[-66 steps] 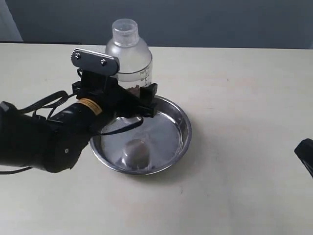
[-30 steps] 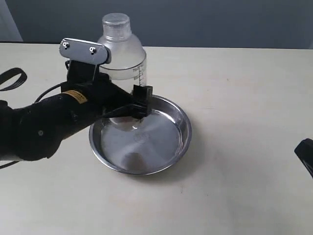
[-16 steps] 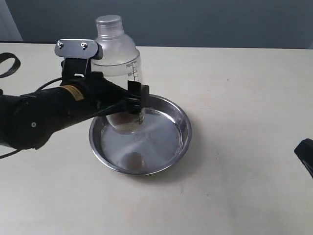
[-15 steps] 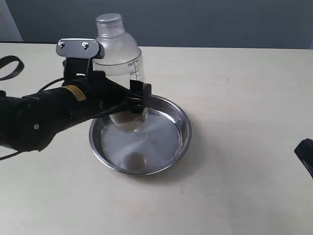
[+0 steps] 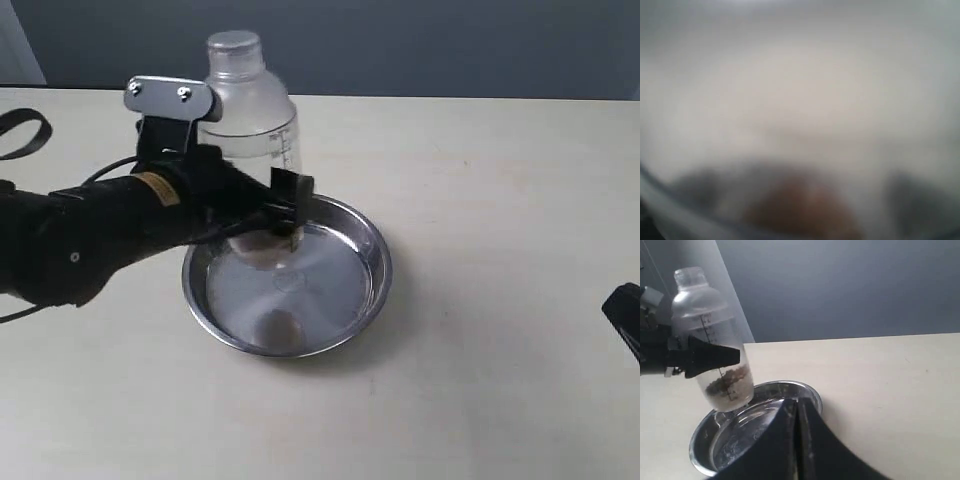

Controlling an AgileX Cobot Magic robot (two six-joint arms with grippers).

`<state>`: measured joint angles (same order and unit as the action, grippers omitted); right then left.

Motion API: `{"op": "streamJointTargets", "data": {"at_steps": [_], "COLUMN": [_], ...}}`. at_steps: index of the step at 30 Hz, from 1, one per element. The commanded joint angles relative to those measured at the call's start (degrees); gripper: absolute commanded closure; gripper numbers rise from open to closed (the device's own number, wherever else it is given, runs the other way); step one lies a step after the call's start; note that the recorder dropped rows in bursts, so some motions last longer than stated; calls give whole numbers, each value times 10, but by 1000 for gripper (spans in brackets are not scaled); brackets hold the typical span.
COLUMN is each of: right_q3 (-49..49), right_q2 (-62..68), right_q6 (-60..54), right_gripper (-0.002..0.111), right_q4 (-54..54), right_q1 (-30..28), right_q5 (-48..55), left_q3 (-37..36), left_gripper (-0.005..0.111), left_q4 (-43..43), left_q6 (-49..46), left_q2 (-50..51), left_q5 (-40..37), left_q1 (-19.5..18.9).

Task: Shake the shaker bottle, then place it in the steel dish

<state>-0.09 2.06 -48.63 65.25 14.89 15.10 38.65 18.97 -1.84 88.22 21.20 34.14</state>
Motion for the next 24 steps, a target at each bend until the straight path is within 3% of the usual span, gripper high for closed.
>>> {"op": "streamJointTargets", "data": {"at_steps": [1, 3, 5, 8, 11, 13, 16, 18, 20, 22, 24], "right_q3": [1, 1, 1, 1, 1, 1, 1, 1, 1, 1, 1], "right_q2": [-2, -2, -2, -2, -2, -2, -2, -2, -2, -2, -2], "right_q6": [-2, -2, -2, -2, -2, -2, -2, -2, -2, -2, -2], "right_gripper": [109, 109, 109, 109, 109, 109, 109, 109, 109, 109, 109], "right_q4": [2, 2, 2, 2, 2, 2, 2, 2, 2, 2, 2], "right_q1": [0, 0, 0, 0, 0, 0, 0, 0, 0, 0, 0], "right_q5": [-2, -2, -2, -2, -2, -4, -5, -5, -5, -4, -4], "left_q3": [40, 45, 35, 16, 20, 37, 59, 59, 47, 28, 20], "left_gripper": [107, 107, 107, 106, 106, 106, 106, 107, 107, 106, 100], "left_q4": [-190, -126, -63, -33, -76, -124, -156, -150, -102, -3, 72], "left_q6": [18, -1, -3, 7, 31, 31, 29, 18, 23, 39, 43], "left_q2": [-5, -13, -22, -36, -28, -17, -9, -20, -36, -49, -49], "left_q5": [0, -90, -133, -62, 55, 58, -63, -160, -195, -150, -68], "left_q1": [30, 0, -32, -30, 19, 40, 38, 12, -22, -41, -27]}}
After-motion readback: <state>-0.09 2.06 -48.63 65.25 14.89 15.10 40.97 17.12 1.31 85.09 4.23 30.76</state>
